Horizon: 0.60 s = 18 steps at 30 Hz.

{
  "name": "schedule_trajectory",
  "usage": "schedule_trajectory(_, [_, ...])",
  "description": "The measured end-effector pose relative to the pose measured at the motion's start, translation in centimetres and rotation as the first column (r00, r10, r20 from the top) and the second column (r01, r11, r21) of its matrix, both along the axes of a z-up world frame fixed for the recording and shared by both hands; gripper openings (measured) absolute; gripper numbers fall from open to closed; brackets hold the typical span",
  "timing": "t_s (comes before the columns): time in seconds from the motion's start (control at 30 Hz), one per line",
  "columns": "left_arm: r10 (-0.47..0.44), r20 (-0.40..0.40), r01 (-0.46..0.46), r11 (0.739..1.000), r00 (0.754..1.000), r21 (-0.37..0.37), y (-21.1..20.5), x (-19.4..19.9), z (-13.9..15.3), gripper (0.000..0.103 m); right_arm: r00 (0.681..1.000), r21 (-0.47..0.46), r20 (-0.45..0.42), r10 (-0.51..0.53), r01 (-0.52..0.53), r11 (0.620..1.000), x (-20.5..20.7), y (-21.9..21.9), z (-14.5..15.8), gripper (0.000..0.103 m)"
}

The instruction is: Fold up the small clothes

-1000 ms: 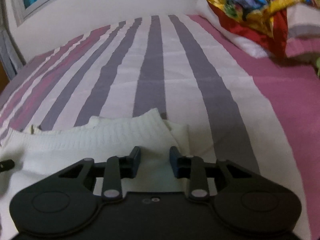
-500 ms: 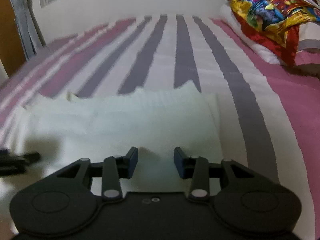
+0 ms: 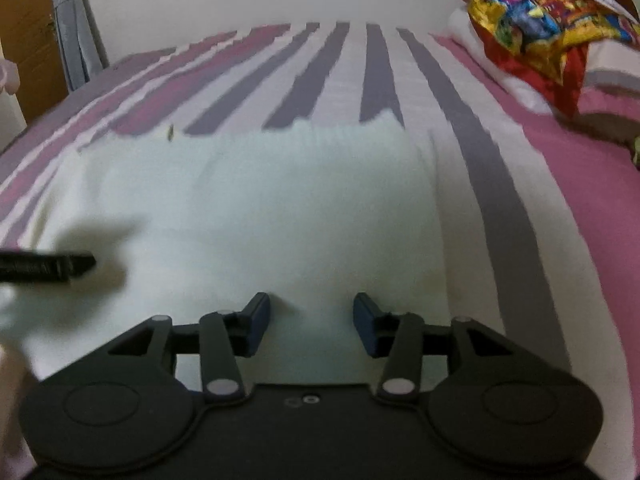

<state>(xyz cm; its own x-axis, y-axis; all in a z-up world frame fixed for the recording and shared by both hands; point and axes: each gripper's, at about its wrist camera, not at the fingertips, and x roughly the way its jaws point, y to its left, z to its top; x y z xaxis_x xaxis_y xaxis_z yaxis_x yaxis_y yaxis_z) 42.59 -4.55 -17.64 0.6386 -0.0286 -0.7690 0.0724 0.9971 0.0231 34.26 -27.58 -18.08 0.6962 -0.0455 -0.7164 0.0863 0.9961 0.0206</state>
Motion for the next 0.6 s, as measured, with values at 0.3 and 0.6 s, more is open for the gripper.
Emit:
schedule_trajectory(0.3, [-0.007, 0.001, 0.007, 1.000, 1.000, -0.005, 0.7, -3.1, 0.0, 0.094, 1.000, -0.013, 0.006, 0.003, -0.002, 1.000, -3.2, 0.3, 0.0, 0.047])
schedule_trajectory(0.6, [-0.022, 0.091, 0.026, 0.999, 0.996, -0.035, 1.1, -3.4, 3.2, 0.094, 0.998, 0.001, 0.061, 0.006, -0.006, 1.000, -2.4, 0.7, 2.6, 0.048])
